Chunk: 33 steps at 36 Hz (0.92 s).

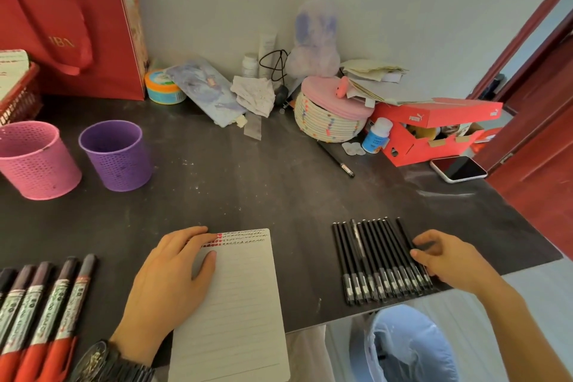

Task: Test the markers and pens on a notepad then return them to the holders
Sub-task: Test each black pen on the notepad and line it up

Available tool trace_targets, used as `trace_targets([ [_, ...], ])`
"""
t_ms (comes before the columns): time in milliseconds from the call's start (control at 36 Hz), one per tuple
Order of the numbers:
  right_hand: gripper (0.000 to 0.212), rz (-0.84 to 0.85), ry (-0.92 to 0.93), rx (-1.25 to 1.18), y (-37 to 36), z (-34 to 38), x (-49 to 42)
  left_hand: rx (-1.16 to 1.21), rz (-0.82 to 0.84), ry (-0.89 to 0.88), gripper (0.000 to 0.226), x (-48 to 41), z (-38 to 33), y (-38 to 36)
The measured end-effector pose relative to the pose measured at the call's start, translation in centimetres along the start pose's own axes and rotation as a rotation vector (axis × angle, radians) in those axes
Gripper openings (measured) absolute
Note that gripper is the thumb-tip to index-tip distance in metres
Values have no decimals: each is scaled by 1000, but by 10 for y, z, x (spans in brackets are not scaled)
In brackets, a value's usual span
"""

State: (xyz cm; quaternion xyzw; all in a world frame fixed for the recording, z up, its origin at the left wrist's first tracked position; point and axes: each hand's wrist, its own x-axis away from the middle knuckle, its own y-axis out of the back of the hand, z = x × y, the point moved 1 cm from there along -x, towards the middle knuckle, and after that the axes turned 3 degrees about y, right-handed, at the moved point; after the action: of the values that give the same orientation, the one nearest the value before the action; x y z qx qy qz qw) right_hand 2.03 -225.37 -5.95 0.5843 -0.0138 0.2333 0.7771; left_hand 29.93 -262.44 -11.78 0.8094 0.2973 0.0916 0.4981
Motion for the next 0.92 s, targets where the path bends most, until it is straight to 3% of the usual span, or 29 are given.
trace_targets([
  [167, 14, -18, -9, 44, -1, 4, -4, -1, -1, 7, 35, -1, 0, -1],
  [306, 23, -167, -47, 130, 4, 16, -20, -9, -27, 1, 32, 1, 0, -2],
  [528, 40, -301, 127, 2, -2, 104, -91, -37, -15, 13, 37, 2, -2, 0],
  [694, 58, -208, 192, 147, -15, 162, -137, -27, 1, 41, 40, 2, -3, 3],
  [917, 50, -280, 172, 292, -38, 189, -128, -11, -30, 26, 42, 1, 1, 1],
])
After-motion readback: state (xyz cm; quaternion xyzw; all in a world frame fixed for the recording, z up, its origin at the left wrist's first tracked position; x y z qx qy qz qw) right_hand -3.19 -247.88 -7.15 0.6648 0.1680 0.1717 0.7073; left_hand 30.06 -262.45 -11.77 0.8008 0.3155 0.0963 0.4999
